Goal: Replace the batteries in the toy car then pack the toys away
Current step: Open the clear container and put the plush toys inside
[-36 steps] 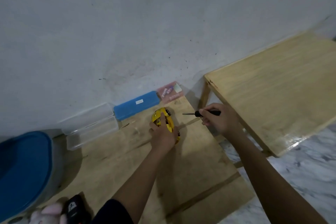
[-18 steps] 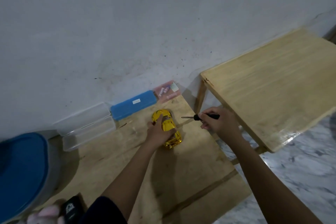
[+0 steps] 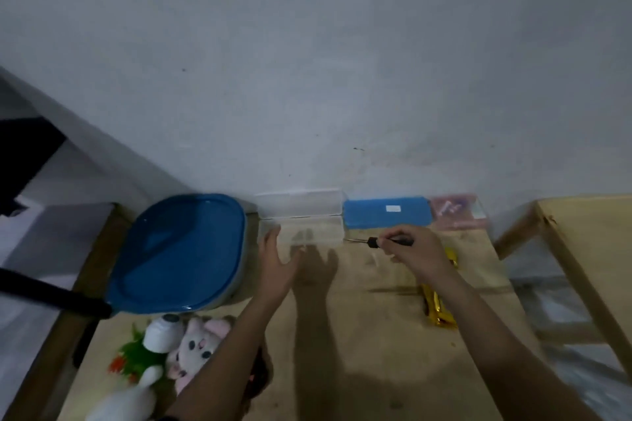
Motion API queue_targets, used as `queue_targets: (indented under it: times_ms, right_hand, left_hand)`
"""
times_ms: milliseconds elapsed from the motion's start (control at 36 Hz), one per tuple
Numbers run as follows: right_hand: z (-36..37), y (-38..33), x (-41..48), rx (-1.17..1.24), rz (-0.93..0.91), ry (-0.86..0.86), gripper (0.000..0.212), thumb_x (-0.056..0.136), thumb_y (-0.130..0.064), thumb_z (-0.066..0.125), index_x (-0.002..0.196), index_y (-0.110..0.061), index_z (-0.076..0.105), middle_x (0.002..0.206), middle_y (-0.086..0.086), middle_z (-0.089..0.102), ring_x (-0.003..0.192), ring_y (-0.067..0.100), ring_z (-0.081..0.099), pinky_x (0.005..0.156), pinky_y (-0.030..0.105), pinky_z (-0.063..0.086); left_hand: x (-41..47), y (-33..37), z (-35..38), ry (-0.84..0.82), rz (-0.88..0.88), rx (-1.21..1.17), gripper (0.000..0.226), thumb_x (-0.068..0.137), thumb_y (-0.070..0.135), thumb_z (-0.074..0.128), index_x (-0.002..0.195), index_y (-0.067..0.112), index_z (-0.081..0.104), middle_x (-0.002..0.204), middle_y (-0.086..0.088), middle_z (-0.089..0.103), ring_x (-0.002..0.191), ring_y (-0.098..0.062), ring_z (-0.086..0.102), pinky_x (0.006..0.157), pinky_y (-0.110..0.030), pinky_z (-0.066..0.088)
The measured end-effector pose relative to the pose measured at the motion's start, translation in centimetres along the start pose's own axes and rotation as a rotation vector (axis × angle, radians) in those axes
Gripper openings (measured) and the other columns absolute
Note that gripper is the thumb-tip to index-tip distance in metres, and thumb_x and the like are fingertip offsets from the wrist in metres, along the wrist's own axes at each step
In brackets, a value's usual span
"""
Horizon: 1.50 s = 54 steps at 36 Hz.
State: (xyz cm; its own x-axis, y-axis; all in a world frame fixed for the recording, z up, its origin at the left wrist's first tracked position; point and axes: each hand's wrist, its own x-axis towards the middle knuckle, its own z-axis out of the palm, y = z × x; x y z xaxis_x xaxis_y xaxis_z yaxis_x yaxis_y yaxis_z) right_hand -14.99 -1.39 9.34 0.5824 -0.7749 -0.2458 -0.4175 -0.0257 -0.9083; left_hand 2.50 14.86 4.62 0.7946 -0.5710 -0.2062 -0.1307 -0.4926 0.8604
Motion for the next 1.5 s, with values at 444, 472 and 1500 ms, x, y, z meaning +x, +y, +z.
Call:
queue_targets:
  times_ms: [444, 472, 1500]
  right_hand:
    - [11.9, -0.9, 7.6, -0.282, -0.012, -0.090, 0.014, 0.078, -0.002, 0.070, 0.091, -0.006, 0.068, 0.094, 0.012, 0.068, 0.086, 0.019, 0.059, 0.075, 0.024, 0.044]
    - [12.3, -0.7, 7.9, -0.304, -0.007, -0.101, 0.014, 0.078, -0.002, 0.069, 0.092, -0.007, 0.068, 0.095, 0.011, 0.068, 0.087, 0.019, 0.060, 0.076, 0.024, 0.045]
    - [13.7, 1.2, 8.7, -0.914, -0.446, 0.054, 0.030, 0.080, -0.017, 0.066, 0.110, -0.017, 0.064, 0.111, 0.003, 0.057, 0.105, 0.021, 0.053, 0.092, 0.035, 0.043]
  left_hand:
    - [6.7, -7.1, -1.0, -0.086, -0.124, -0.113, 0.091, 0.077, 0.053, 0.066, 0.148, 0.028, 0.015, 0.151, -0.004, 0.030, 0.139, -0.022, 0.031, 0.113, -0.049, 0.030]
    - [7.0, -7.6, -0.7, -0.083, -0.128, -0.119, 0.091, 0.075, 0.059, 0.064, 0.148, 0.031, 0.017, 0.151, -0.004, 0.032, 0.139, -0.022, 0.032, 0.113, -0.049, 0.030]
    - [7.6, -4.4, 1.3, 0.099, -0.169, -0.412, 0.071, 0.083, 0.011, 0.070, 0.143, 0.019, 0.033, 0.129, 0.006, 0.049, 0.121, -0.007, 0.045, 0.101, -0.023, 0.038]
